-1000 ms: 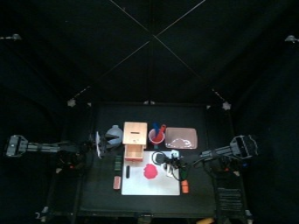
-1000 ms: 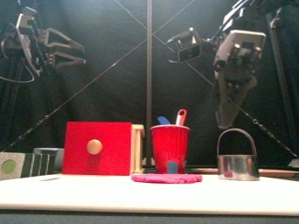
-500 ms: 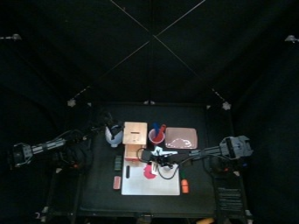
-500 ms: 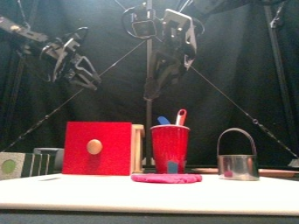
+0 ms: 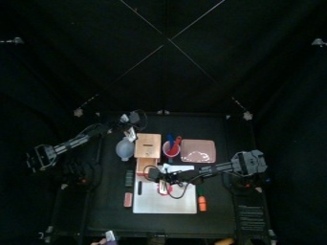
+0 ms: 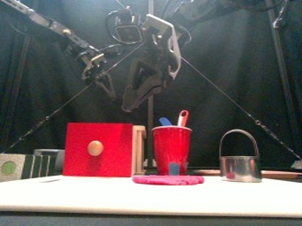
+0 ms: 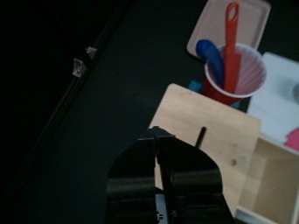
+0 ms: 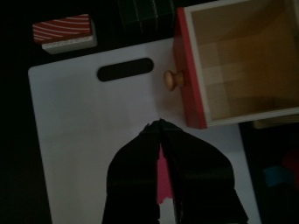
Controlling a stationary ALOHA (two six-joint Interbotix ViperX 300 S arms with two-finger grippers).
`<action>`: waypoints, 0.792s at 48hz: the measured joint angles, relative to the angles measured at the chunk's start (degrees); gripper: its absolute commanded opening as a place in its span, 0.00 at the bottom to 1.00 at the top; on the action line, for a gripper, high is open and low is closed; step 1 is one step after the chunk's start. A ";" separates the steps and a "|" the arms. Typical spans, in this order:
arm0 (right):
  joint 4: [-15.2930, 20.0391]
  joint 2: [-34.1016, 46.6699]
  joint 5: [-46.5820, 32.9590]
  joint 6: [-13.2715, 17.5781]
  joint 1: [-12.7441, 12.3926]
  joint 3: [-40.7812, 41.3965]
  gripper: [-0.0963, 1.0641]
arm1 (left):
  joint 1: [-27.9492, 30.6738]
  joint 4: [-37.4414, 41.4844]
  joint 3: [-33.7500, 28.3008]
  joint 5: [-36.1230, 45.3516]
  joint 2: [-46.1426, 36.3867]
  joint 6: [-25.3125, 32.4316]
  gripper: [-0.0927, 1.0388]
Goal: Get the cutter from the drawer then cut the dough then place the extra dough in the bowl
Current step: Shut the drawer
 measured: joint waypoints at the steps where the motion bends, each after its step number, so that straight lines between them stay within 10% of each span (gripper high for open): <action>1: 0.18 0.26 0.00 -0.09 0.09 -0.09 0.20 | 0.26 -0.35 -0.88 0.88 1.14 1.49 0.36; 12: 1.49 4.04 -0.26 0.35 0.53 -1.58 0.20 | 3.08 -5.27 -13.45 12.66 14.50 16.52 0.36; 38: 0.97 13.80 4.83 0.44 0.79 -11.69 0.20 | 5.62 1.76 -32.43 29.36 34.37 18.98 0.36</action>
